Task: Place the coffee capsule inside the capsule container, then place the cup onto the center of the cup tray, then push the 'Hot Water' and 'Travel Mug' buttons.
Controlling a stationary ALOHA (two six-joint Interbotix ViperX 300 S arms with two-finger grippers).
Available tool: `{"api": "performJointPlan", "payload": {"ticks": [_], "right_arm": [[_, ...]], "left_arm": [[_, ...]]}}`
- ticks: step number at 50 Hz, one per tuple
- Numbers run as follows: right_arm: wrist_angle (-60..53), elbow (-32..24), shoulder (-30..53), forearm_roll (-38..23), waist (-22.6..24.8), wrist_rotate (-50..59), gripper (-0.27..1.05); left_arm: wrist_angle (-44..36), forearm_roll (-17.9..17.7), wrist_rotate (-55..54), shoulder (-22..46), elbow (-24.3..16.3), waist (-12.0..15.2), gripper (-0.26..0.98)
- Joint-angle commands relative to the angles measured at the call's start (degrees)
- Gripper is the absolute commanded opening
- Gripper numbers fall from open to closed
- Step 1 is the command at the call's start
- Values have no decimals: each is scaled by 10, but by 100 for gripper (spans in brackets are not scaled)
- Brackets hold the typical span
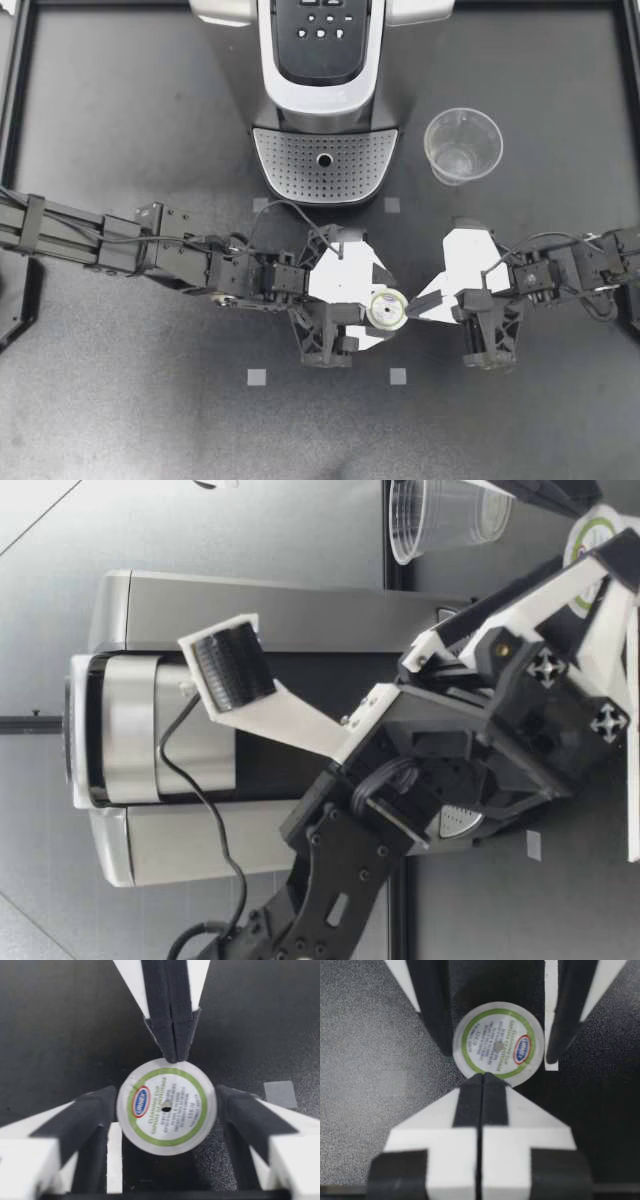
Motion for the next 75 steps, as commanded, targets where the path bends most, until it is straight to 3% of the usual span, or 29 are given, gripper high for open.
{"api": "performJointPlan", "payload": {"ticks": [1, 11, 20, 32, 40, 49, 75], "right_arm": [[-5, -10, -4, -1, 4, -1, 0], [-11, -11, -25, -1, 4, 0, 0], [-16, -16, -94, 2, -1, 4, 0], [-64, -36, -171, 49, -59, 8, 0], [-170, -37, -163, 82, -107, 6, 0], [-261, -50, -134, 90, -130, 4, 0], [-294, -105, -90, 101, -171, -31, 0]], "left_arm": [[-2, 0, 1, -11, -10, 2, 54], [-2, 0, -5, -21, -3, 2, 51], [-3, 0, -11, -69, 26, -6, 51], [-6, -2, -11, -168, 82, -22, 51], [-8, -2, -11, -219, 115, -24, 51], [-22, -2, -11, -246, 138, -24, 51], [-37, -2, -9, -261, 144, -25, 51]]}}
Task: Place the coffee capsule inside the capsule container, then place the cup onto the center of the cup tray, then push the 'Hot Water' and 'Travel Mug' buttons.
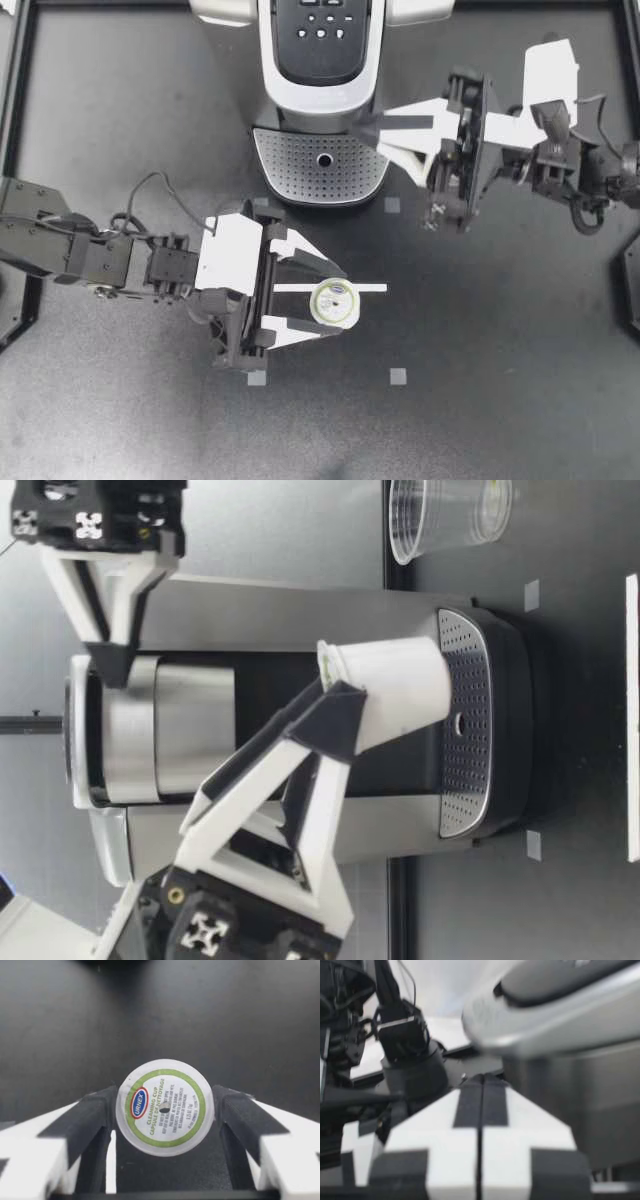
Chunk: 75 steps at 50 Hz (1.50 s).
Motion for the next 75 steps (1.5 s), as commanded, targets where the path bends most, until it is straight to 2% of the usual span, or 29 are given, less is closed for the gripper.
{"api": "performJointPlan", "payload": {"ticks": [1, 19, 37, 75], "right_arm": [[-8, -20, -6, 4, -7, -6, 0], [-38, -54, -16, 19, -13, -45, 0], [-57, -83, -22, 38, -47, -58, 0], [-56, -127, 3, 38, -158, -58, 0]], "left_arm": [[-5, 0, 1, -17, -7, 0, 51], [-5, 0, 1, -16, -9, 0, 51], [-6, 0, 2, -14, -11, -1, 51], [-22, 0, 10, -11, -11, 0, 51]]}}
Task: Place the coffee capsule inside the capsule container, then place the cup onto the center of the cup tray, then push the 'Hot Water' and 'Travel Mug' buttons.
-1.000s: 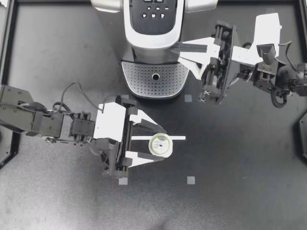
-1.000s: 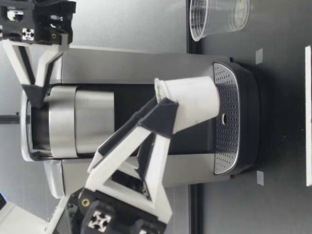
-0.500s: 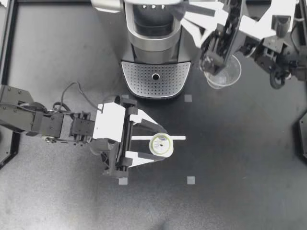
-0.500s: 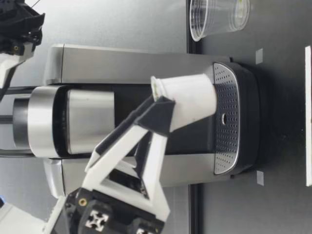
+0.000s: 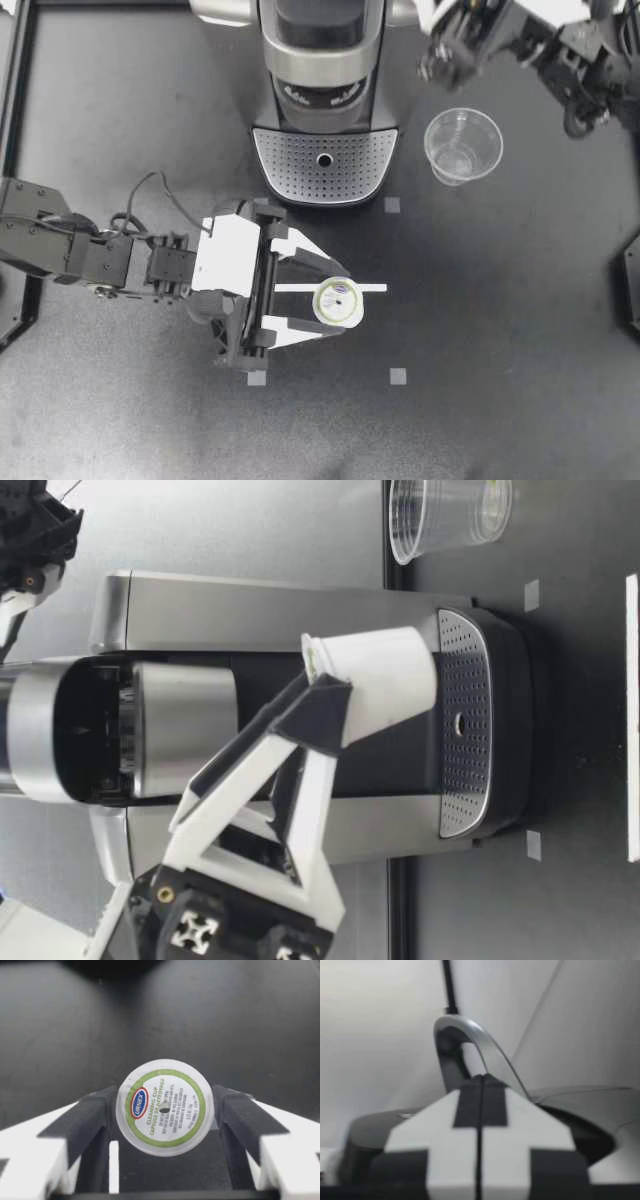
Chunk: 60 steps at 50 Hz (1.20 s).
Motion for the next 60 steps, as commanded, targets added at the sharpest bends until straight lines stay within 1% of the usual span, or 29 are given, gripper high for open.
{"api": "performJointPlan", "payload": {"ticks": [1, 11, 18, 25, 29, 36, 40, 43, 47, 50, 57, 60], "right_arm": [[-4, -21, 2, 2, -19, -1, 0], [-1, -43, 27, 1, -40, 0, 0], [-1, -48, 32, 1, -45, 0, 0], [-3, -43, 11, -5, -43, 4, 0], [1, -34, -11, -14, -40, 5, 0], [7, -5, -54, -23, -29, 5, 0], [19, 16, -83, -23, -25, 5, 0], [33, 30, -102, -23, -24, 4, 0], [56, 47, -124, -23, -23, 4, 0], [74, 58, -140, -23, -23, 3, 0], [113, 80, -178, -23, -23, 1, 0], [120, 87, -191, -23, -23, 1, 0]], "left_arm": [[-5, 0, 1, -11, -11, 0, 51], [-5, 0, 0, -9, -11, 0, 51], [-5, 0, 3, -12, -14, 0, 51], [15, 4, 5, -33, -34, 0, 51], [58, 12, 18, -51, -54, 0, 51], [188, 23, 83, -83, -109, 4, 51], [249, 25, 123, -96, -137, 10, 51], [292, 35, 150, -105, -157, 15, 51], [343, 58, 175, -121, -183, 23, 51], [371, 86, 181, -132, -199, 29, 51], [425, 207, 178, -151, -227, 31, 51], [435, 259, 177, -156, -230, 30, 51]]}}
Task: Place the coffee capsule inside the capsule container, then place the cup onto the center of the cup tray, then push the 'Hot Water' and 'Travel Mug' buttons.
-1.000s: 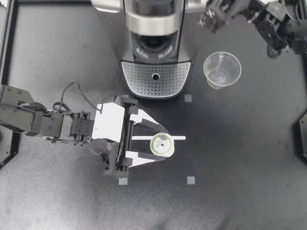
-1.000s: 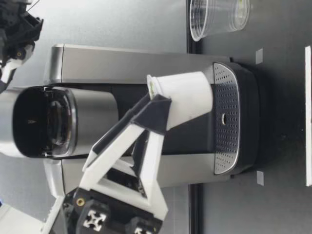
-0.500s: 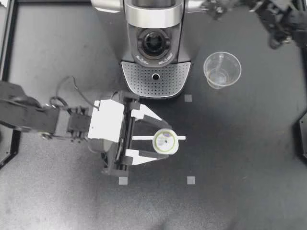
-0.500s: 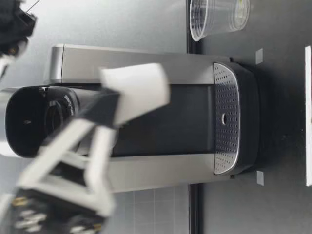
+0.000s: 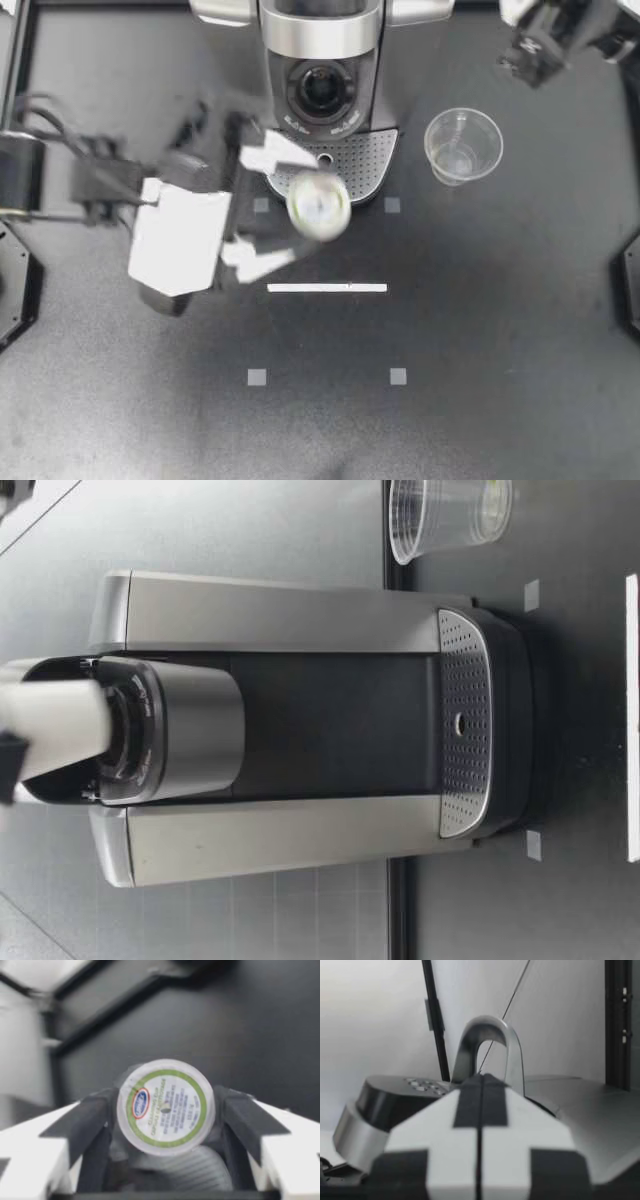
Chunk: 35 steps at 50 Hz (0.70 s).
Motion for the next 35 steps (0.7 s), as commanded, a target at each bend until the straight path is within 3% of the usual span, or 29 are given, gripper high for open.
{"api": "performJointPlan", "payload": {"ticks": [1, 6, 13, 24, 35], "right_arm": [[9, 0, -23, 0, 4, -1, 0], [16, 10, -42, 0, 4, -1, 0], [16, 23, -61, 0, 4, -2, 0], [16, 29, -69, 0, 4, -2, 0], [15, 30, -68, 0, 4, -2, 0]], "left_arm": [[16, 71, -3, -18, -24, 2, 51], [25, 142, -11, -18, -28, 2, 51], [30, 214, -28, -14, -21, 3, 51], [40, 274, -78, -6, -13, 2, 51], [40, 310, -110, 5, 2, 3, 51]]}}
